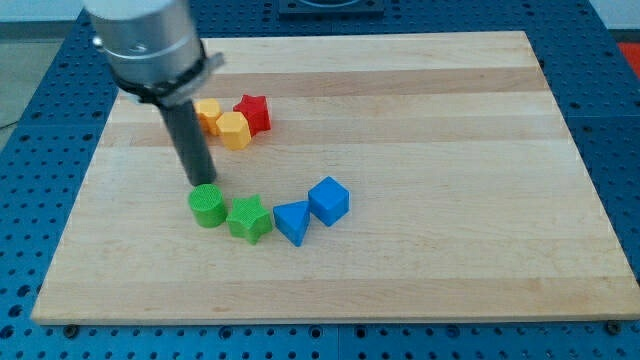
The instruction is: Push the red circle to the top of the green circle
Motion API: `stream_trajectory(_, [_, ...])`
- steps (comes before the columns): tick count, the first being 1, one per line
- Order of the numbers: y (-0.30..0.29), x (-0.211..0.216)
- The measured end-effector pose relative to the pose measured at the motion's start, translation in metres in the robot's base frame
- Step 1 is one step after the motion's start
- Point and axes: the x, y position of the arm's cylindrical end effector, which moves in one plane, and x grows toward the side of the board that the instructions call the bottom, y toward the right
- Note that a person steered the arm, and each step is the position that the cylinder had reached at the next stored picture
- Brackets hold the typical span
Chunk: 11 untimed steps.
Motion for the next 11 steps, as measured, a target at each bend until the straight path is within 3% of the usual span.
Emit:
stream_trajectory(1, [-0.026, -0.049])
stream_trajectory(3, [-0.027, -0.054])
stream_trajectory(5, [-0.12, -0.056])
stream_trajectory(6, [-0.114, -0.109])
stream_trajectory(7, [-0.059, -0.125])
stream_trajectory(8, [-0.017, -0.088])
stream_trajectory(9, [-0.015, -0.032])
stream_trajectory(11, [-0.009, -0.056])
